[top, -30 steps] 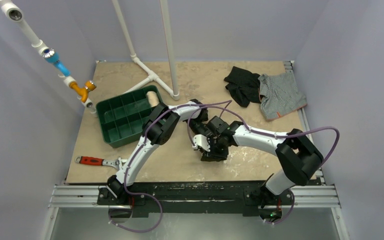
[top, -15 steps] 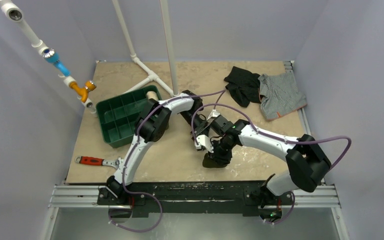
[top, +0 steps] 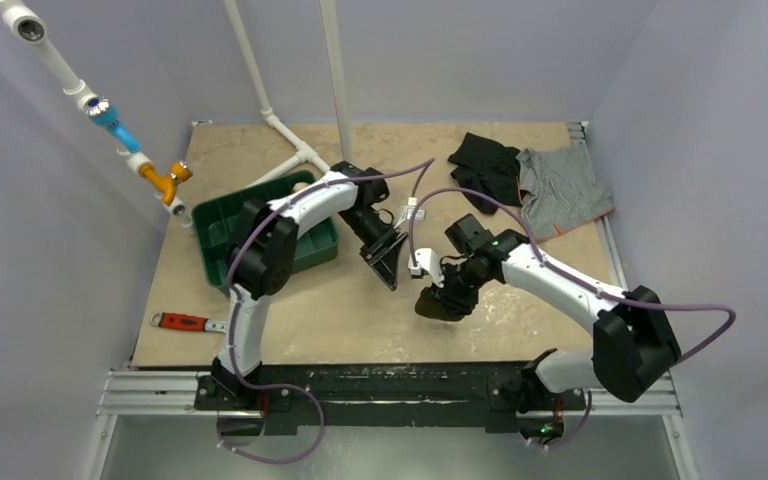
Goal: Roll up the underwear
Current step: Pick up the underwear from the center of the board, then move the storage box to the center of the board.
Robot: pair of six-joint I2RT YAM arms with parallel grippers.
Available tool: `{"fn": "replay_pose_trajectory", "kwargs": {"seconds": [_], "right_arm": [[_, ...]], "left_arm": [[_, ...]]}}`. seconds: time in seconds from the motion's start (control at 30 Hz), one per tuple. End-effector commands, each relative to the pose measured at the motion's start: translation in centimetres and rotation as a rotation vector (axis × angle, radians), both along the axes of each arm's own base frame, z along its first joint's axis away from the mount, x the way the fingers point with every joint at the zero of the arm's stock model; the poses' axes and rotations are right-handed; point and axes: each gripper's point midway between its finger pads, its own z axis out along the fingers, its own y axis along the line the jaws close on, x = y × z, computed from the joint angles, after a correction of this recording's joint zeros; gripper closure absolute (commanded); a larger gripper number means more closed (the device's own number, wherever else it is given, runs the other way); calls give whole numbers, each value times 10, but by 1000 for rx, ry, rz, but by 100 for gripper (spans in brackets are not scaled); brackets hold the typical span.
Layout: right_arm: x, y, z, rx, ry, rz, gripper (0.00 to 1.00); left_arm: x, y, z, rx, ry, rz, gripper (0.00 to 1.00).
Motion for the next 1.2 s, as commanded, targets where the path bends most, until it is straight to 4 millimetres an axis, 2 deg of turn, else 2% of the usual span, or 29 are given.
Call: {"fn": "replay_pose_trajectory", "kwargs": {"seconds": [0.0, 0.2, 0.37, 0.53, 0.63, 0.8, 0.93, 1.17], "right_arm": [[16, 5, 28, 100, -64, -44, 100], [43, -1, 39, 135, -129, -175, 100], [49, -1, 40, 142, -142, -220, 100], [51, -4, 41, 141, -174, -241, 100], [52, -5, 37, 128, -169, -244, 100], [50, -6, 30, 112, -146, -241, 100], [51, -7, 28, 104, -146, -242, 100], [56, -11, 28, 92, -169, -271, 100]], "left_arm": [[24, 27, 31, 26, -305, 59, 38], [64, 92, 37, 293, -697, 231, 39], [98, 148, 30, 528, -924, 300, 39], [104, 183, 20, 622, -946, 317, 45], [109, 200, 14, 658, -967, 332, 45], [109, 213, 1, 679, -956, 327, 44], [103, 213, -16, 681, -914, 301, 49], [77, 199, -40, 604, -792, 261, 77]]}}
